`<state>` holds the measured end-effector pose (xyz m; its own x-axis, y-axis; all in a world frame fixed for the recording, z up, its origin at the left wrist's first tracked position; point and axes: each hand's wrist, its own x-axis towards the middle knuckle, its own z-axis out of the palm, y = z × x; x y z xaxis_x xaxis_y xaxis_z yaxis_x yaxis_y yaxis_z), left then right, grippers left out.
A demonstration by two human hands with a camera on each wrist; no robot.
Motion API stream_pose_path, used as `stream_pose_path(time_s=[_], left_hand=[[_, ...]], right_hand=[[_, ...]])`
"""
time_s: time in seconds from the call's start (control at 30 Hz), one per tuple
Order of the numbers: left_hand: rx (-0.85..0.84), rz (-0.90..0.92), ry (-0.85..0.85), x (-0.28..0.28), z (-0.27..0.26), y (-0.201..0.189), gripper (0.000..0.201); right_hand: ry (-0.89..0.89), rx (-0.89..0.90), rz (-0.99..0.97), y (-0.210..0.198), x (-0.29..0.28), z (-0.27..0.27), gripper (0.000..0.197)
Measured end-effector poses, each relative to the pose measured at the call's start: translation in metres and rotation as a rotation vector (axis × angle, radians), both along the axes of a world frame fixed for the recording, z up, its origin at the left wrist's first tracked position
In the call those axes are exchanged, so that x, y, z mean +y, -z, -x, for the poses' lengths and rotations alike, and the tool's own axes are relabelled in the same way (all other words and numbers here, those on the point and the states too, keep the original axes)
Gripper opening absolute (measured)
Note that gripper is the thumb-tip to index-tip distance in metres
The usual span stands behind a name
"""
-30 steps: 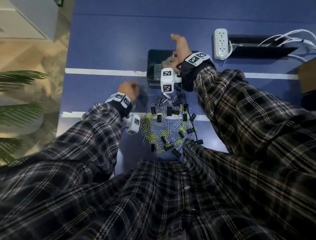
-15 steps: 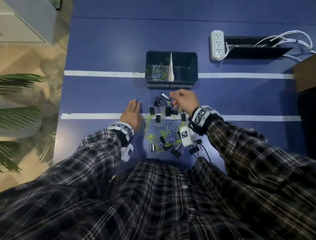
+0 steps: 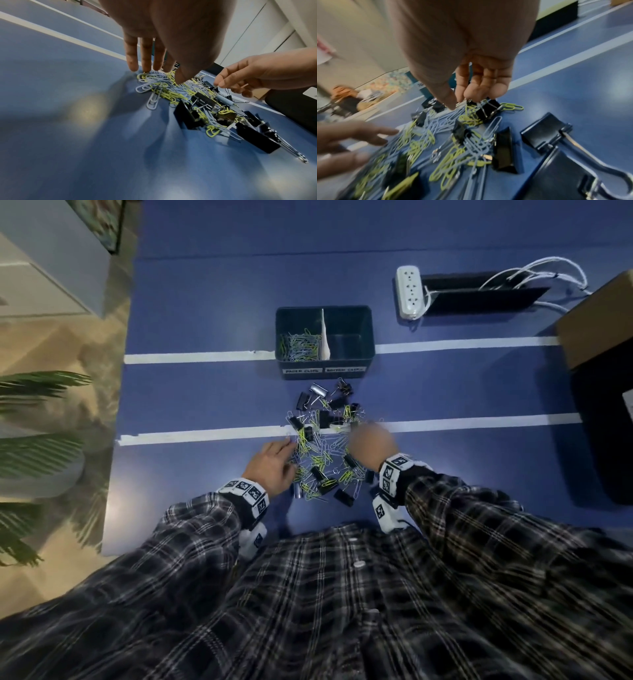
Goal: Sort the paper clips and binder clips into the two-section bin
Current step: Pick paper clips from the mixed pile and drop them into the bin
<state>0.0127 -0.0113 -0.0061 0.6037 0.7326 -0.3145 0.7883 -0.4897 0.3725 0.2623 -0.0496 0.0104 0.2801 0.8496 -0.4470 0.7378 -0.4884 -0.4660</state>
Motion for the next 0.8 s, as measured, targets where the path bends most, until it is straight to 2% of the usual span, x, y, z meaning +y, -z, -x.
stream_pose_path(time_s=[0.1,0.23,0.33,0.5,0.8], left_hand=[[0.029,-0.022,-0.068,-0.002,0.004,-0.001,0.057],[0.006,0.072,-0.081,0.0,0.003,0.002,0.05],[-0.036,0.11,-0.052,0.003,0.0,0.006,0.039],[-0.066,0.077,-0.121,0.003,0.006,0.004,0.035],[0.021,0.079,-0.082,0.0,0.011,0.001,0.055]], right_hand=[[-0.186,-0.011,-0.037,0.003,-0.002,0.013,0.027],[-0.43,-0.099,-0.048,-0.003,0.004,0.041,0.049],[-0.477,-0.173,0.009,-0.004,0.008,0.065,0.059],[-0.467,-0.224,0.091,-0.001,0.013,0.077,0.051],[-0.495,-0.249,0.032,0.001,0.009,0.049,0.023]])
